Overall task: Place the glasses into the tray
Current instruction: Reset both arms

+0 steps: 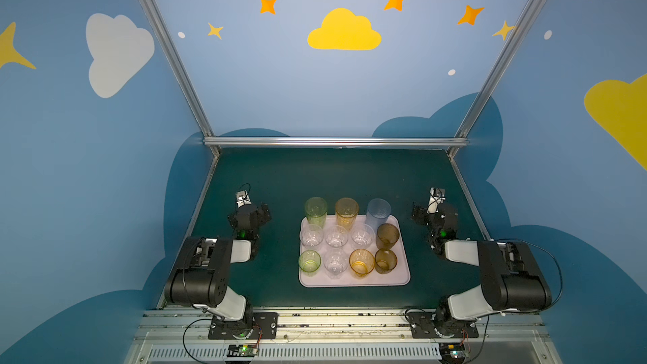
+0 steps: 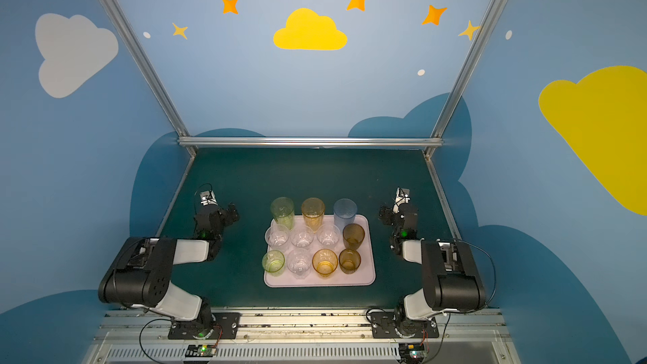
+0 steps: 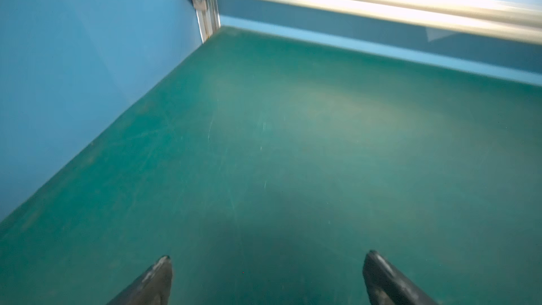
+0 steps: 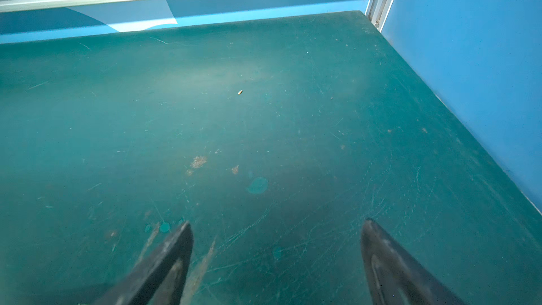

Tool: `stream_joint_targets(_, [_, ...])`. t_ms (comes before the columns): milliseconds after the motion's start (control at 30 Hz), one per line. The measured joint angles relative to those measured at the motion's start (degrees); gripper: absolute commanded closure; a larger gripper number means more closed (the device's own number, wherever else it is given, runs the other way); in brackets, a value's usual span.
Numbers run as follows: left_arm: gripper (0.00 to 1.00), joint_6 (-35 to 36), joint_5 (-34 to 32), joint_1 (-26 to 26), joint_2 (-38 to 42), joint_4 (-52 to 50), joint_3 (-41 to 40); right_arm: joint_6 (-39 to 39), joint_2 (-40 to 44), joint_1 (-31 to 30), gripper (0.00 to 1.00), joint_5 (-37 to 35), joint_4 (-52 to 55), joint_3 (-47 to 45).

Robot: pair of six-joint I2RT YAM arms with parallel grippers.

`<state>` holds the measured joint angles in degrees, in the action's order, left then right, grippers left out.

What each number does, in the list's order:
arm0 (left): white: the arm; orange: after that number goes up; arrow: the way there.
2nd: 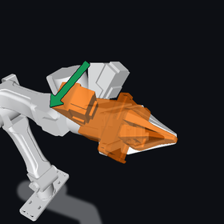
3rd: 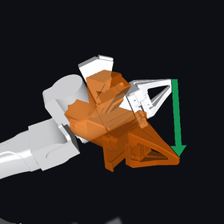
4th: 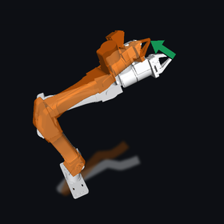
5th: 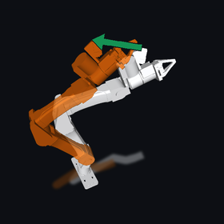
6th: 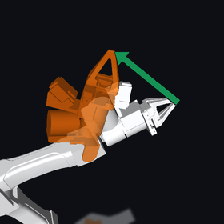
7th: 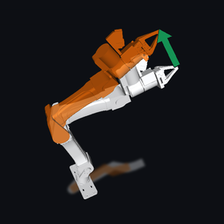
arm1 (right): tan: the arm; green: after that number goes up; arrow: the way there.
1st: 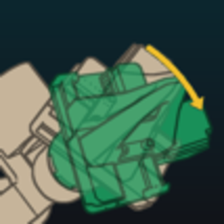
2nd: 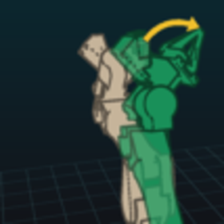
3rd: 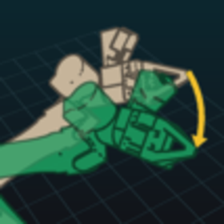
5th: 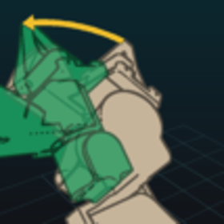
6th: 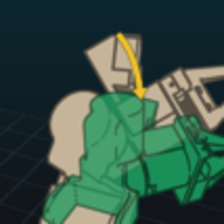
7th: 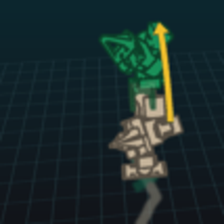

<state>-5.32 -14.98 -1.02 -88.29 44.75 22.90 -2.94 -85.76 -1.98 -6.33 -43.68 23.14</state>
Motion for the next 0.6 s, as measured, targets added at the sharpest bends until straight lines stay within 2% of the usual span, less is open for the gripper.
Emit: stream_joint_targets(600, [0.00,0.0,0.6,0.2,0.2,-0.4,0.1,0.2,0.0,0.0,0.12,0.0,-0.2,0.0])
